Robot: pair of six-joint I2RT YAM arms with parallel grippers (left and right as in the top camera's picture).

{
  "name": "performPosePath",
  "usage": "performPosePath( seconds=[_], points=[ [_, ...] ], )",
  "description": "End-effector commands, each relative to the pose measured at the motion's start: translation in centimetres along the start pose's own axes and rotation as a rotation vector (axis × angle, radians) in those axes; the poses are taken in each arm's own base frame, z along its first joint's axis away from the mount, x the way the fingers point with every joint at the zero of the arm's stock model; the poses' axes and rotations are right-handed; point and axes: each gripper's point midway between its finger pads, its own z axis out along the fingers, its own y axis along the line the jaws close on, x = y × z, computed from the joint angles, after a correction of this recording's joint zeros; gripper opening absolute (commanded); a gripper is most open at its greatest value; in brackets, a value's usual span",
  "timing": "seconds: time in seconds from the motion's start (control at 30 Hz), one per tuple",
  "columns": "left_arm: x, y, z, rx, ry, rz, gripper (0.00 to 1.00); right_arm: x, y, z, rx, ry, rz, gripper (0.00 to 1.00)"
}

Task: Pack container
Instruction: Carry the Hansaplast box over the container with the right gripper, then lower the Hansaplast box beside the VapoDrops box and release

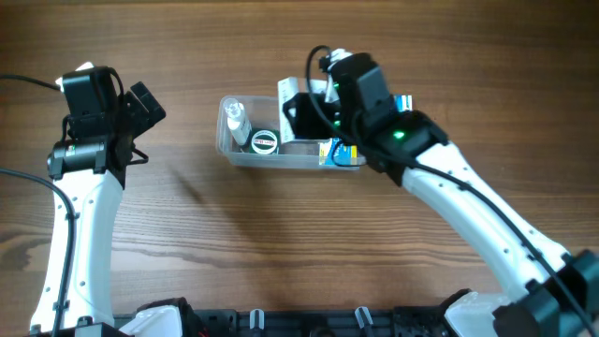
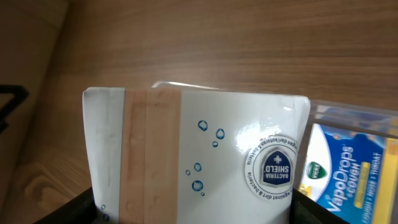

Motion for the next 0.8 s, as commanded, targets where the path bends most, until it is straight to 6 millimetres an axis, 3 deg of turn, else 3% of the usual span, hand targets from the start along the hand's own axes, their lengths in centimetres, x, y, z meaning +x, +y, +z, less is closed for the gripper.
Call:
performPosePath(
  seconds=[0.0, 0.27, 0.5, 0.77],
  points=[
    [-0.8, -0.1, -0.5, 0.008, -0.023, -0.009, 1.00, 1.2, -0.9, 3.3, 0.052, 0.032, 0.011, 0.73],
    [-0.8, -0.1, -0.5, 0.008, -0.023, -0.009, 1.00, 2.6, -2.4, 7.4, 0.117, 0.052, -0.001, 0.72],
    [-0.8, -0.1, -0.5, 0.008, -0.023, -0.010, 1.00, 3.7, -4.4, 7.6, 0.211, 0.084, -0.001, 0.72],
    [-0.8, -0.1, -0.5, 0.008, -0.023, -0.010, 1.00, 4.1, -4.7, 7.5, 0.223, 0.097, 0.021, 0.72]
  ],
)
